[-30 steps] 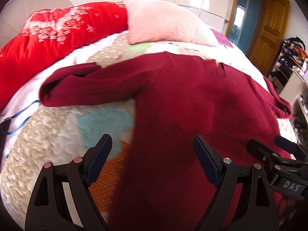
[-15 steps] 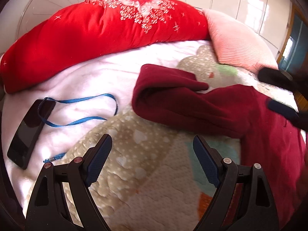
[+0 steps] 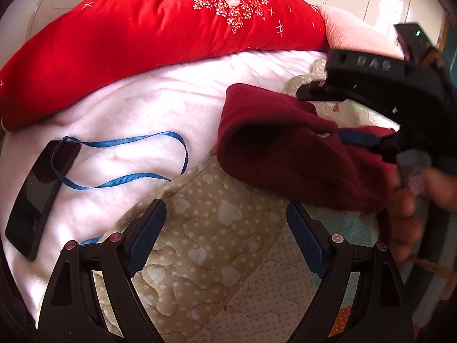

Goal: Fold small clothes

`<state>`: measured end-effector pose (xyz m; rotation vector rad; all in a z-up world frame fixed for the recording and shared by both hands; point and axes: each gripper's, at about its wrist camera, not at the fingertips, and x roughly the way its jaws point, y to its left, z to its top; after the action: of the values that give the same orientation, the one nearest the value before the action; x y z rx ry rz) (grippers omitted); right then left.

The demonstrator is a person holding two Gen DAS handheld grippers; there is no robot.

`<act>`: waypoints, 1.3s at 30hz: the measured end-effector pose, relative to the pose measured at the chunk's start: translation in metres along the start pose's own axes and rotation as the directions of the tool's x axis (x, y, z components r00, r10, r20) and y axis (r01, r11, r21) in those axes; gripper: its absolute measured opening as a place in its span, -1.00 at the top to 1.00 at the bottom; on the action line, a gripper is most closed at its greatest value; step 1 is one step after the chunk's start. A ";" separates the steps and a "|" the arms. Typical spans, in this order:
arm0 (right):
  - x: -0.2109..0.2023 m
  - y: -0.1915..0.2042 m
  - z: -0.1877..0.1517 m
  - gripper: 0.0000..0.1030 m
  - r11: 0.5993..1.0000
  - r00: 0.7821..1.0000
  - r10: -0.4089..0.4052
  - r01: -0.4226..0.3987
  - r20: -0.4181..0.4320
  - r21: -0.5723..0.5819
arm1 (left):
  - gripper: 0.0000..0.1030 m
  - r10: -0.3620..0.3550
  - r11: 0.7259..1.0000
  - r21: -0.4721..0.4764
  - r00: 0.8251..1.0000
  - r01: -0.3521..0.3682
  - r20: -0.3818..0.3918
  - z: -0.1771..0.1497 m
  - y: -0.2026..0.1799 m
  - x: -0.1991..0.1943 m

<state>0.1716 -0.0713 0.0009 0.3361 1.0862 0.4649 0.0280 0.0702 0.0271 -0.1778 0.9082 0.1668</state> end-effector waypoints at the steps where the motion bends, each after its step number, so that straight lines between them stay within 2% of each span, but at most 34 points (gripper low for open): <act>1: -0.006 0.000 0.000 -0.61 1.000 1.000 -0.003 0.003 0.013 -0.003 | -0.68 -0.002 1.000 -0.004 1.000 0.002 0.003 0.000 0.001 -0.001; 4: -0.021 0.003 0.003 -0.62 0.999 0.999 0.017 -0.016 0.051 -0.029 | -0.68 -0.009 1.000 -0.026 1.000 0.009 0.008 0.002 0.004 -0.001; 9: 0.001 0.006 0.007 -0.60 0.995 1.000 0.001 -0.004 -0.031 -0.096 | -0.68 0.001 1.000 -0.005 1.000 -0.001 -0.003 -0.001 0.002 0.002; 11: 0.018 0.007 0.004 -0.39 0.994 0.997 -0.012 0.003 -0.077 -0.112 | -0.68 -0.001 1.000 -0.005 1.000 0.001 -0.002 -0.001 0.002 0.002; 12: 0.026 0.005 0.003 -0.18 0.994 0.995 -0.008 -0.002 -0.098 -0.106 | -0.68 -0.001 1.000 -0.008 1.000 0.001 -0.004 -0.001 0.003 0.002; 14: 0.031 0.002 0.000 -0.03 0.996 0.996 0.000 -0.008 -0.090 -0.092 | -0.68 -0.001 1.000 -0.010 1.000 0.001 -0.011 -0.001 0.003 0.004; 15: 0.031 0.001 0.000 0.18 0.996 0.997 0.003 -0.010 -0.079 -0.087 | -0.68 0.000 1.000 -0.010 1.000 0.000 -0.014 0.000 0.004 0.005; 16: 0.029 0.000 0.000 0.59 0.997 0.997 0.004 -0.010 -0.076 -0.082 | -0.68 0.001 1.000 -0.009 1.000 -0.001 -0.016 0.000 0.004 0.006; 17: 0.026 0.000 -0.001 0.79 0.997 0.997 0.008 -0.013 -0.071 -0.079 | -0.68 0.001 1.000 -0.010 1.000 -0.001 -0.014 0.000 0.004 0.005; 19: 0.006 0.005 0.000 0.85 0.996 0.999 0.044 -0.046 -0.022 -0.078 | -0.68 -0.002 1.000 -0.018 1.000 0.002 -0.006 0.002 0.005 0.004; 22: -0.054 0.015 0.003 0.86 0.987 0.989 0.112 -0.099 0.097 -0.128 | -0.68 -0.005 0.999 -0.046 1.000 0.006 0.011 0.003 0.010 0.001; 25: -0.116 0.015 0.002 0.86 0.982 0.969 0.128 -0.094 0.209 -0.164 | -0.68 -0.010 0.997 -0.070 0.999 0.012 0.033 0.004 0.015 -0.005; 27: -0.166 0.003 -0.004 0.86 0.984 0.949 0.108 -0.061 0.296 -0.165 | -0.68 -0.016 0.996 -0.086 0.998 0.020 0.055 0.005 0.017 -0.011; 31: -0.247 -0.034 -0.027 0.86 0.988 0.903 -0.003 0.068 0.430 -0.136 | -0.68 -0.028 0.995 -0.094 0.996 0.036 0.085 0.004 0.017 -0.021; 34: -0.296 -0.082 -0.056 0.86 0.978 0.860 -0.164 0.206 0.484 -0.034 | -0.68 -0.026 0.997 -0.070 0.995 0.033 0.095 0.001 0.009 -0.023; 36: -0.312 -0.115 -0.070 0.86 0.965 0.839 -0.249 0.260 0.484 0.047 | -0.68 -0.022 0.999 -0.044 0.995 0.027 0.093 -0.003 -0.001 -0.022; 39: -0.319 -0.170 -0.095 0.86 0.905 0.801 -0.426 0.386 0.421 0.181 | -0.68 -0.026 1.000 0.003 0.996 0.026 0.089 -0.008 -0.017 -0.021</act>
<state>-0.0041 -0.3786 0.1218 0.2584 0.6896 -0.0543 0.0134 0.0506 0.0404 -0.1788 0.8170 0.1484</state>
